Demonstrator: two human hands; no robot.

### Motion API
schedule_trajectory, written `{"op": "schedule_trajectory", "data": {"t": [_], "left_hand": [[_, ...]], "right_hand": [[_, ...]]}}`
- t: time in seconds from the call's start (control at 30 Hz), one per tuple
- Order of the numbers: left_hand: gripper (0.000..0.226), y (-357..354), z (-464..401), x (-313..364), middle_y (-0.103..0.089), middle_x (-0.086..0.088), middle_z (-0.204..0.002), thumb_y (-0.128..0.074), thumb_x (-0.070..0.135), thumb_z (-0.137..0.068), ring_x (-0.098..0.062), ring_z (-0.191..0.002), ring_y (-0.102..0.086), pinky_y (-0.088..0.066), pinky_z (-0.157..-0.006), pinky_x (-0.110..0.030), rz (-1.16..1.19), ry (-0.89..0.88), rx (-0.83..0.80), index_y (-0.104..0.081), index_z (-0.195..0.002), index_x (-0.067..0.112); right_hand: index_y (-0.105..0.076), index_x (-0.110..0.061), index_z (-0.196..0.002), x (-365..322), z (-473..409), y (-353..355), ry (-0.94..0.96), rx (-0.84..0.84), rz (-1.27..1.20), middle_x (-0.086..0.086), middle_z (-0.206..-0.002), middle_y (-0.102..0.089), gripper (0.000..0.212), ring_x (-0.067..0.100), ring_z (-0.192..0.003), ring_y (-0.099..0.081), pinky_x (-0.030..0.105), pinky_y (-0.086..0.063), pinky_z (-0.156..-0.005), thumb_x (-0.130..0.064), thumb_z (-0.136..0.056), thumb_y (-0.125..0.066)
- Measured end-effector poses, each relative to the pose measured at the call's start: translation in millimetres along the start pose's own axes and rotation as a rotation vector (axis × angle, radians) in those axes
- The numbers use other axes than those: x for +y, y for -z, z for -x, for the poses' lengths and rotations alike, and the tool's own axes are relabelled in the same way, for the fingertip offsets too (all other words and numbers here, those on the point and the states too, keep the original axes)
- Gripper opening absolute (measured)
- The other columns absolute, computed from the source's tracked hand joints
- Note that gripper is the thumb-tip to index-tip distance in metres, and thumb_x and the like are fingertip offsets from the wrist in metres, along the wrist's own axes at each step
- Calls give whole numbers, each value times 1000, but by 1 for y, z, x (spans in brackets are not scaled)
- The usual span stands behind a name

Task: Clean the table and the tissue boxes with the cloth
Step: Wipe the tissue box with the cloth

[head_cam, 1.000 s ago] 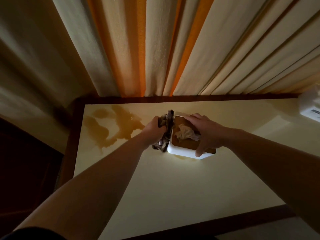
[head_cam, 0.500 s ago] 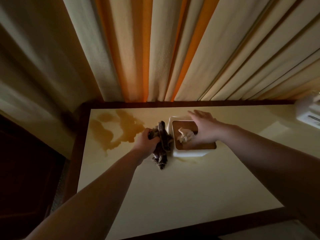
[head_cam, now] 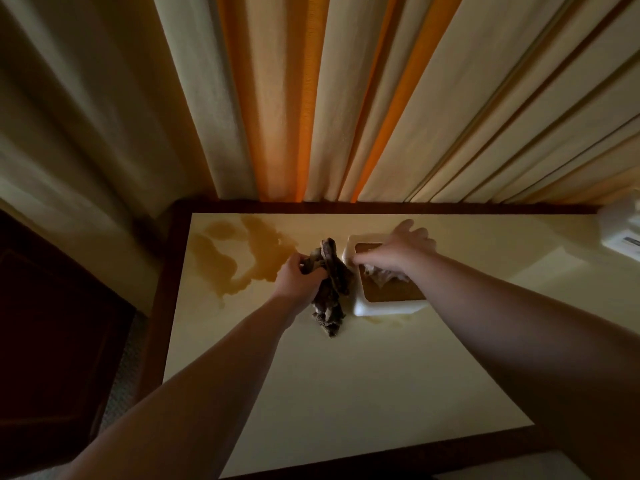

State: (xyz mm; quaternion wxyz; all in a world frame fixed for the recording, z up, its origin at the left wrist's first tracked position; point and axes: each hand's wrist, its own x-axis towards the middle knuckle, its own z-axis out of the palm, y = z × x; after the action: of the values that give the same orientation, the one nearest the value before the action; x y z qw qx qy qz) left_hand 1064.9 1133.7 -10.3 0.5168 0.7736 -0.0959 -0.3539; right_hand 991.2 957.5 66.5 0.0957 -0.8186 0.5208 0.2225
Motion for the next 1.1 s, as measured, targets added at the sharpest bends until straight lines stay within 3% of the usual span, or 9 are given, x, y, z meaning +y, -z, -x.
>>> {"op": "schedule_trajectory", "data": {"t": [0.13, 0.2, 0.27, 0.33, 0.53, 0.67, 0.83, 0.97, 1.1], "left_hand": [[13, 0, 1, -1, -68, -8, -100, -66, 18, -93, -20, -88, -65, -54, -68, -31, -2, -14, -13, -58, -103, 18], [13, 1, 2, -1, -69, -9, -100, -66, 16, -92, -22, -90, -67, -58, -71, -34, 2, -17, -23, -60, -104, 17], [13, -1, 1, -3, -70, -10, -101, -67, 16, -91, -24, -93, -68, -61, -77, -38, 7, -17, -35, -62, -103, 17], [12, -3, 1, -4, -70, -9, -102, -68, 17, -91, -23, -93, -68, -61, -76, -36, 1, -19, -48, -63, -102, 19], [14, -14, -2, 1, -69, -8, -97, -65, 16, -96, -19, -87, -67, -58, -71, -29, -8, -22, -124, -64, -110, 16], [12, -21, -12, 2, -71, -10, -97, -64, 19, -93, -26, -91, -69, -61, -76, -38, -98, -40, -158, -65, -105, 18], [13, -30, -32, 18, -71, -9, -96, -63, 22, -96, -27, -91, -69, -59, -74, -36, -101, -54, -171, -63, -108, 17], [17, -39, -56, 38, -69, -8, -95, -62, 27, -95, -26, -89, -67, -57, -72, -37, -143, -97, -138, -62, -110, 18], [12, -46, -79, 48, -71, -9, -94, -63, 30, -92, -33, -92, -68, -59, -80, -49, -118, -106, -156, -64, -102, 24]], "right_hand": [[12, -26, -164, 21, 8, 3, 339, -46, 46, 8, -168, -8, 159, 43, -152, -15, 61, -33, -118, -73, -52, -90], [19, -32, -163, 34, 13, 8, 485, -92, 133, 4, -171, 2, 167, 41, -156, -5, 63, -20, -124, -71, -47, -94], [23, -30, -161, 47, 13, 10, 508, -107, 177, 6, -172, 9, 174, 38, -158, 7, 64, -5, -126, -77, -40, -92], [24, -27, -161, 56, 10, 9, 466, -117, 199, 7, -172, 9, 178, 36, -158, 10, 65, 0, -125, -84, -34, -88], [15, -21, -164, 60, 13, 10, 464, -116, 233, 3, -170, -2, 171, 34, -153, -12, 55, -21, -124, -80, -42, -89], [9, -22, -164, 63, 12, 7, 501, -85, 232, 3, -167, -9, 166, 32, -150, -18, 53, -25, -122, -79, -43, -89], [-2, -23, -161, 70, 2, 3, 578, -66, 213, 1, -158, -24, 162, 28, -143, -28, 54, -32, -119, -89, -36, -82], [0, -24, -160, 73, -5, -3, 621, -55, 227, 0, -159, -22, 162, 30, -145, -28, 54, -29, -121, -92, -36, -79], [4, -21, -162, 74, -10, -7, 622, -39, 225, 1, -163, -18, 168, 31, -148, -23, 54, -23, -124, -91, -34, -80]]}}
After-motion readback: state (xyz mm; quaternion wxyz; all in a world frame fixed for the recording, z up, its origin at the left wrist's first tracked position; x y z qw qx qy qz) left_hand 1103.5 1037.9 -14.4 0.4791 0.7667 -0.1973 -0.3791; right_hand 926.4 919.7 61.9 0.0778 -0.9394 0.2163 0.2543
